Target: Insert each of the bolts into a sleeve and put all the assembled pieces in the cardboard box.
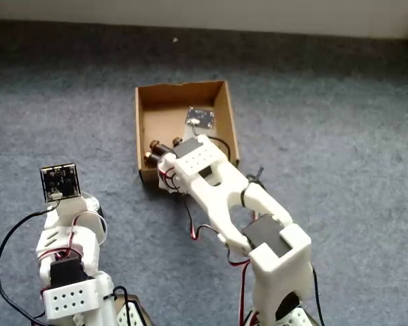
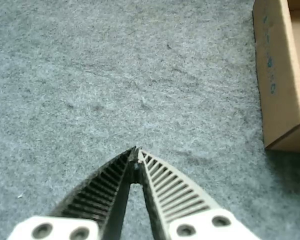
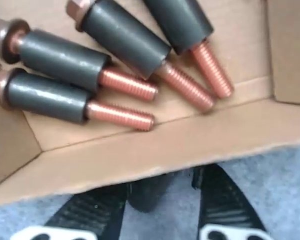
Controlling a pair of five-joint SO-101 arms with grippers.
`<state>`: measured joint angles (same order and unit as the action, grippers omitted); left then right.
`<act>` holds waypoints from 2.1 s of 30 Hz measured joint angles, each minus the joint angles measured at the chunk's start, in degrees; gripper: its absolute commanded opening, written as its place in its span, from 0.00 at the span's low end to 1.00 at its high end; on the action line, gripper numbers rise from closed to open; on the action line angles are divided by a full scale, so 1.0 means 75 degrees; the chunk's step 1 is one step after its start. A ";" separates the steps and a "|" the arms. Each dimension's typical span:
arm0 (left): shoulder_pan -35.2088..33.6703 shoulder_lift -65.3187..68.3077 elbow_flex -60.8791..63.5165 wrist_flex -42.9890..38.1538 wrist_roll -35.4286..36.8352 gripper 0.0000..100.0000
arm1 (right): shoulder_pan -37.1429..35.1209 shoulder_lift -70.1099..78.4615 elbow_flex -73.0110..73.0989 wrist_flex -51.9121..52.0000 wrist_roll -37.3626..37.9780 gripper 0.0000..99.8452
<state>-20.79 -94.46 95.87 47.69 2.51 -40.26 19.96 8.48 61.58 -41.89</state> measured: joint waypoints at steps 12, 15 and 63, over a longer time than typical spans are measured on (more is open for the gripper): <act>0.0000 0.0000 0.0000 0.0000 0.0000 0.01 | 0.0047 0.0000 0.0082 0.0422 0.0410 0.06; 0.0000 0.0000 0.0000 -0.0164 0.0000 0.01 | 0.0047 0.0000 0.0082 0.0539 0.0809 0.01; 0.6752 0.9999 -0.9659 0.2884 0.1020 0.20 | 0.8358 -0.7678 0.7771 -0.4196 0.2168 0.00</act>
<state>29.85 -19.47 23.43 69.32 10.15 22.42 -37.63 66.77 30.11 -25.63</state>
